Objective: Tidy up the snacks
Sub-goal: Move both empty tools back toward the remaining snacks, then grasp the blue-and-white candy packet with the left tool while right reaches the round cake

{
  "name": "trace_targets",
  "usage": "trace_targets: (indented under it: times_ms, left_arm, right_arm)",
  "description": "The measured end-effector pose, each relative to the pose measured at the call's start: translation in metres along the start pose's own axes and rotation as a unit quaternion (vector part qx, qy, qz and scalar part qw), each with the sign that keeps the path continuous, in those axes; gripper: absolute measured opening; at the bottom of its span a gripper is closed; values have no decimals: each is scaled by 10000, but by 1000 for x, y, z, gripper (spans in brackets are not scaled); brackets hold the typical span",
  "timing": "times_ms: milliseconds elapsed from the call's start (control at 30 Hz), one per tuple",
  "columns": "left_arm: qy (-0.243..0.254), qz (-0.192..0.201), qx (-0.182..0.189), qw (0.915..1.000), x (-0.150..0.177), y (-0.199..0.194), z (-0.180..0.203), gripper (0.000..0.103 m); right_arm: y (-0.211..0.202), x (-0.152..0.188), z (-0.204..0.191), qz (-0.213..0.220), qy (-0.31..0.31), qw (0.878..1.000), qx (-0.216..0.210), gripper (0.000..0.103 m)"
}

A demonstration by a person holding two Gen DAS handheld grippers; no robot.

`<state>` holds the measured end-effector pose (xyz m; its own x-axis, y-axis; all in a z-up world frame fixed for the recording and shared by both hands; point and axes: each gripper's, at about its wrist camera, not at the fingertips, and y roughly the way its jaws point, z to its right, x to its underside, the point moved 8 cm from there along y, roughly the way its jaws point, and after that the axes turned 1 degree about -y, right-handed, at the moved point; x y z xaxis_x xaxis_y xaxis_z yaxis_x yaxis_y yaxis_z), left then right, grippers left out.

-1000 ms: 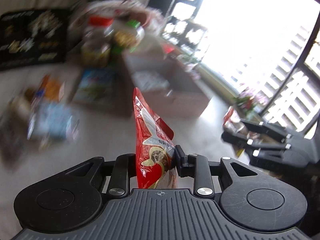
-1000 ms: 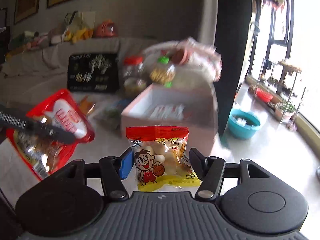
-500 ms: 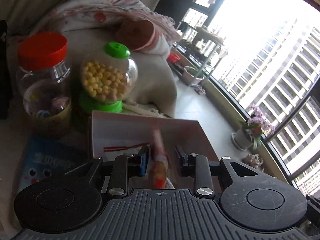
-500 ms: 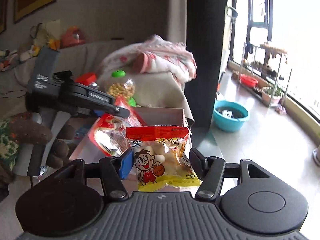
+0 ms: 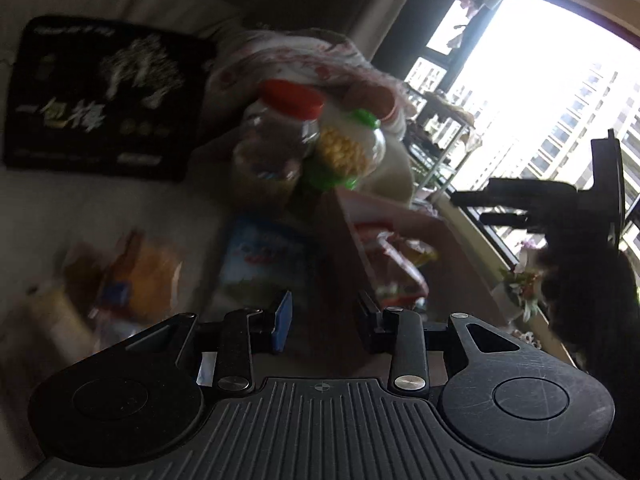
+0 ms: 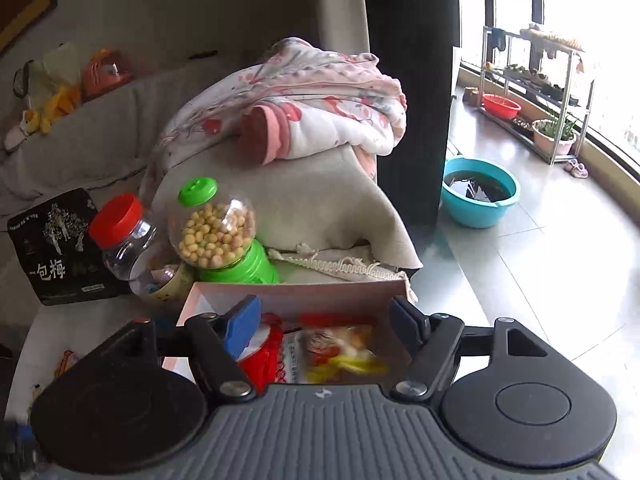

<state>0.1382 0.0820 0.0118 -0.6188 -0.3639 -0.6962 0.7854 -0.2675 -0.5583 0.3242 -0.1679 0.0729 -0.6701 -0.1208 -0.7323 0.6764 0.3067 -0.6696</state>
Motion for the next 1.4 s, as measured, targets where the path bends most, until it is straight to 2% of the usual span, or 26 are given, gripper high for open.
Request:
trace_targets:
  times_ms: [133, 300, 467, 600, 733, 800, 933, 1033, 1167, 1400]
  left_arm:
    - [-418, -87, -573, 9974, 44, -29, -52, 37]
    - [-561, 27, -987, 9935, 65, -56, -81, 36]
    - [-844, 249, -1033, 9907, 66, -78, -97, 36]
    - [-998, 217, -972, 9900, 70, -86, -108, 36]
    - [-965, 223, -839, 9915, 76, -89, -109, 36]
    - [-947, 244, -822, 9918, 77, -88, -110, 36]
    - [-852, 253, -803, 9928, 79, -88, -108, 36]
    - [-890, 244, -685, 9934, 82, -93, -108, 36]
    - [-1062, 248, -561, 9925, 82, -94, -111, 36]
    - [-958, 227, -573, 9935, 81, -91, -104, 36]
  right_arm:
    - [-4, 20, -33, -63, -211, 9996, -163, 72]
    - [-3, 55, -113, -307, -866, 9937, -643, 76]
    - [11, 89, -197, -621, -1367, 9823, -1121, 77]
    - [34, 106, -244, -924, -1529, 9749, -1326, 77]
    - [56, 97, -270, -799, -1418, 9773, -1359, 77]
    - [71, 90, -282, -939, -1338, 9775, -1336, 77]
    - [99, 96, -293, -998, -1444, 9786, -1072, 77]
    - [96, 112, -288, -1121, -1417, 9751, -1284, 73]
    - [70, 146, -277, -1289, -1711, 9645, -1546, 72]
    - [12, 189, -240, -1279, -1878, 9577, -1767, 72]
